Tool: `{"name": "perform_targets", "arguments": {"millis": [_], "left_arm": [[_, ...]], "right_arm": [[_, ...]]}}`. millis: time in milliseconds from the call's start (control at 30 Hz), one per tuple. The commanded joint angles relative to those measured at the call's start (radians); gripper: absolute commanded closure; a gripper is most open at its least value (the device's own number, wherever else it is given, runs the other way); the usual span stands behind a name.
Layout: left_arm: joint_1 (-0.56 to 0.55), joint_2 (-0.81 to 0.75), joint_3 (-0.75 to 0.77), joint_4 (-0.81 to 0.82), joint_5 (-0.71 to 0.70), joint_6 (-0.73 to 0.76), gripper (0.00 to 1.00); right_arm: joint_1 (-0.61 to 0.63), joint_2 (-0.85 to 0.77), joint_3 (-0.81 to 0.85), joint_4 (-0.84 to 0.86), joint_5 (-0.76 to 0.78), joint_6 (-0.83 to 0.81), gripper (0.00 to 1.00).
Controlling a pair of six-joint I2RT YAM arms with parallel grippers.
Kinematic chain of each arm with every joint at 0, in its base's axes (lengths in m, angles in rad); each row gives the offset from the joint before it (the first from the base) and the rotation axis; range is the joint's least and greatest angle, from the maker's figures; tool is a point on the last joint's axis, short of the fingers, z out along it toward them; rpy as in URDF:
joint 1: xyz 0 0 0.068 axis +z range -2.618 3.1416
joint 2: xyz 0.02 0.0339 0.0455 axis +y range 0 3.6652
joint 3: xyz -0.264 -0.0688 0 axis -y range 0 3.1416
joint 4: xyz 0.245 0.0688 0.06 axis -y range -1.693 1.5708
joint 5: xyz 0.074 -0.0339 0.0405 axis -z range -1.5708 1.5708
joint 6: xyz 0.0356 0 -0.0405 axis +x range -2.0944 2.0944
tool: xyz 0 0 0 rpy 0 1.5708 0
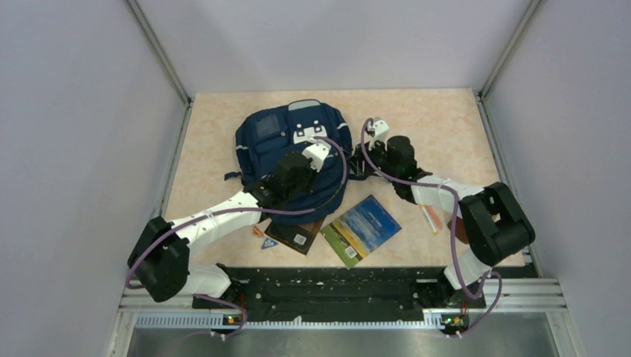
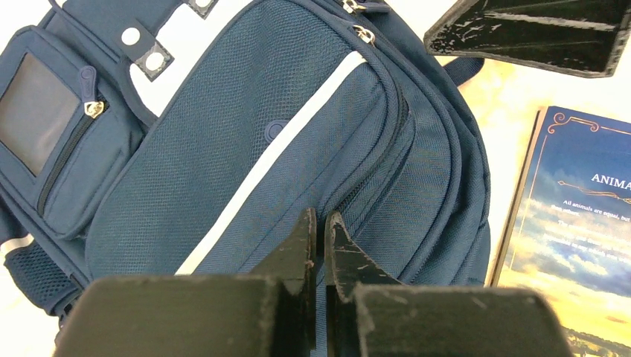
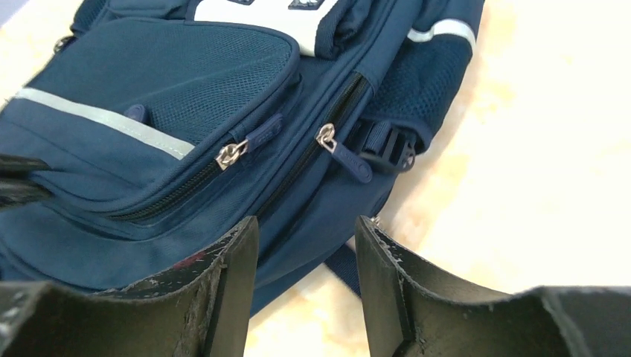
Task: Pack the student bag
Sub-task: Unzip the student bag at the center of the board.
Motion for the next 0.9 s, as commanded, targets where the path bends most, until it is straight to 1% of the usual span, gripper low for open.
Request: {"name": "perform_targets", "arguments": {"millis": [0, 67, 267, 467, 633, 733, 800, 867], "left_arm": [[0.018, -0.045, 0.071, 0.009, -0.038, 0.007, 1.0], [0.02, -0.048, 0.077, 0.004, -0.036, 0.005, 1.0], [0.026, -0.048, 0.1, -0.008, -0.03, 0.002, 1.0], [0.027, -0.052, 0.112, -0.043, -0.028, 0.002, 1.0], [0.032, -0.051, 0.116, -0.04, -0.017, -0.004, 1.0], [0.04, -0.043, 0.12, -0.039, 0.001, -0.012, 1.0], [0.048, -0.04, 0.118, -0.035, 0.014, -0.019, 1.0], [0.058, -0.036, 0.118, -0.03, 0.024, -0.028, 1.0]], "right_arm": [[0.005, 0.055, 0.083, 0.065, -0.038, -0.234, 0.5], [0.005, 0.085, 0.105, 0.054, -0.025, -0.282, 0.5], [0.005, 0.151, 0.108, 0.109, -0.051, -0.396, 0.5], [0.005, 0.211, 0.117, 0.193, -0.047, -0.458, 0.5], [0.005, 0.261, 0.141, 0.231, -0.071, -0.486, 0.54], [0.005, 0.272, 0.152, 0.237, -0.092, -0.488, 0.59], [0.005, 0.277, 0.152, 0.252, -0.099, -0.485, 0.7], [0.005, 0.276, 0.152, 0.251, -0.094, -0.48, 0.84]]}}
